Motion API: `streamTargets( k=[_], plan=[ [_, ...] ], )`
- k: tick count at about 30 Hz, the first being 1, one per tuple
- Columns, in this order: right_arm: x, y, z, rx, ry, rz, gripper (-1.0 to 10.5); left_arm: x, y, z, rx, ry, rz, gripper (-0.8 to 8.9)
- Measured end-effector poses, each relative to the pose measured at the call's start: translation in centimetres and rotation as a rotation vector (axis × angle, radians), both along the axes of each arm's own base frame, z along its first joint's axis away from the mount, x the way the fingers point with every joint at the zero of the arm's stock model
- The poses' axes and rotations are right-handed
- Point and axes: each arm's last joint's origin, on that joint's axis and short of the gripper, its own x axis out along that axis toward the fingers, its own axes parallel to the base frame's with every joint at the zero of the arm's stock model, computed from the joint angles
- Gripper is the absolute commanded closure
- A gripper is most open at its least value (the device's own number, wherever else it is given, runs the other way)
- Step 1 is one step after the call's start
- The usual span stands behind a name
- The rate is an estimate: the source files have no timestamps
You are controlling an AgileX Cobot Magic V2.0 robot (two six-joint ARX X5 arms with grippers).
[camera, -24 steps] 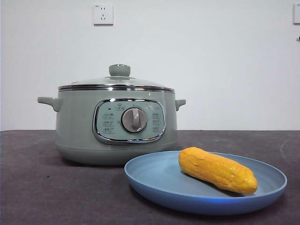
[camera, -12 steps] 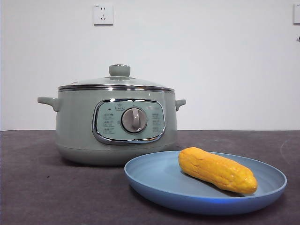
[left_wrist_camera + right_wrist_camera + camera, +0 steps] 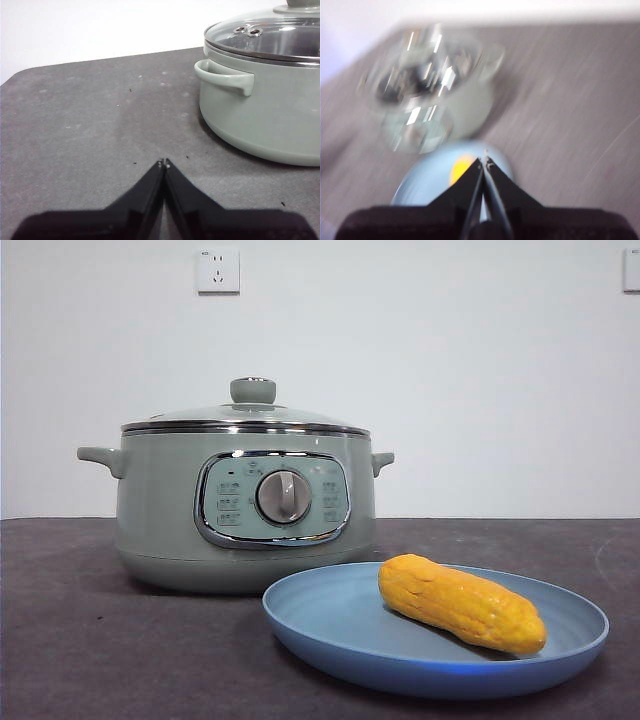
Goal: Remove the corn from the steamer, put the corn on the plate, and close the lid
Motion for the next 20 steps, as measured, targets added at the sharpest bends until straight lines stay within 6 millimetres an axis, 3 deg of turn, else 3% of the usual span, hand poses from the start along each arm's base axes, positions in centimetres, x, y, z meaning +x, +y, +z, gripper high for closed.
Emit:
streamTargets(
  k=[4,9,15,20],
  plan=[
    [0.4,-0.7,-1.1,0.012,-0.195,-0.104,9.5,0.0,0.0,0.0,0.000,0.000,0.000,8.17],
    [2.0,-1.2,-5.6,0.015,-0.329,-0.231,9.5,0.0,0.0,0.0,0.000,0.000,0.000,8.17],
    [3.0,-1.5,-10.4,-0.001,-0.331,-0.339,9.5,0.0,0.0,0.0,0.000,0.000,0.000,8.17],
    [3.2,-1.5,-12.7,0.000,-0.295,-0.354,9.5,0.0,0.0,0.0,0.000,0.000,0.000,8.17]
  ],
)
